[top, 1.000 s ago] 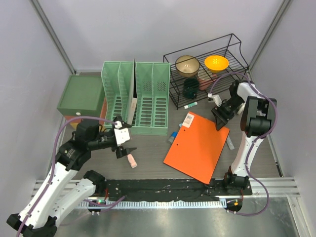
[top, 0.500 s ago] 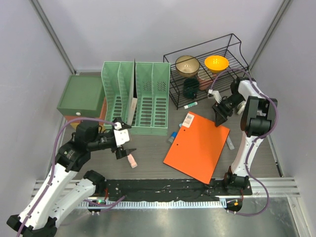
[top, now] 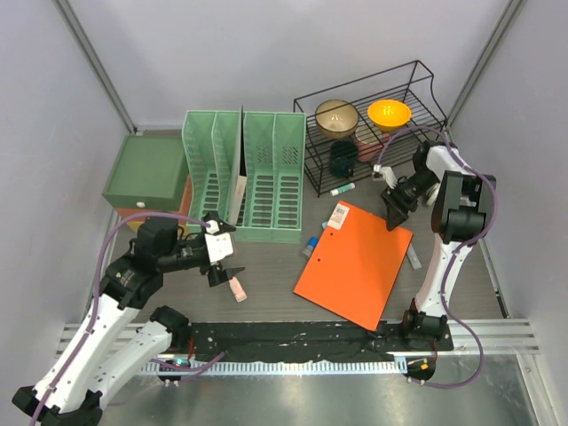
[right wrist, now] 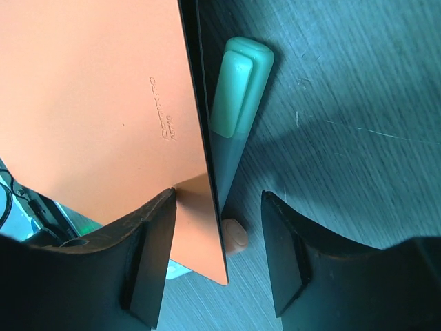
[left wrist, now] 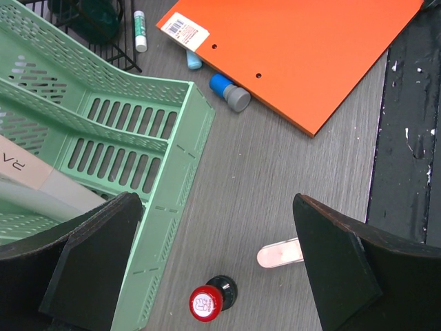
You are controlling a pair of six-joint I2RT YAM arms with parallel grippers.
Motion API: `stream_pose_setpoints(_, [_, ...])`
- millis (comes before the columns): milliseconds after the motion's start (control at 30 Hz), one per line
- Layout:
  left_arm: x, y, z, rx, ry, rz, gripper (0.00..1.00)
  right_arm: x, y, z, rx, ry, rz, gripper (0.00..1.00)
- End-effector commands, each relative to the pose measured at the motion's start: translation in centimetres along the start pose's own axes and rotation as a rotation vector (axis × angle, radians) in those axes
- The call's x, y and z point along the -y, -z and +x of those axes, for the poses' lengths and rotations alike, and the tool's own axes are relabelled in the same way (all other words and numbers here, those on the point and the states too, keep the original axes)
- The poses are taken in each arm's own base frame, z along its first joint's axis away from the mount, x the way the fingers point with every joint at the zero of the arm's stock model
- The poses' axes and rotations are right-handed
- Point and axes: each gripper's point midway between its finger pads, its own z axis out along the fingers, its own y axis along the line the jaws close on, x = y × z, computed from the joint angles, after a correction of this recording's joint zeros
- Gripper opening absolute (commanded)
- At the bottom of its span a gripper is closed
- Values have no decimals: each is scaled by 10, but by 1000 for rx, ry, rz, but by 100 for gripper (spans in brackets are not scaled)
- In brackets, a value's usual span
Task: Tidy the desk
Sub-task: Pick up the folder from the center of the board.
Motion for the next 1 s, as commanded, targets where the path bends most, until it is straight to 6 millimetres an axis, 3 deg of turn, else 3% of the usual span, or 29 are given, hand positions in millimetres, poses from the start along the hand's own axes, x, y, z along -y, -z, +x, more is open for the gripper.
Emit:
stream_pose_setpoints(0, [-6, -1, -3, 12, -23, -22, 99, -30, 1, 19, -74, -66, -116, 58])
stream_pose_setpoints(333, [-12, 0, 4, -8, -39, -70, 99, -43, 10, 26, -105, -28, -121, 54])
stream_pose_setpoints(633, [-23, 0, 9, -17, -58, -130, 99, -49, 17, 18, -59, 26, -102, 44])
stream_pose_setpoints(967, [-24, -5, 17, -35, -59, -131, 99, -55, 13, 14, -27, 34, -128, 1])
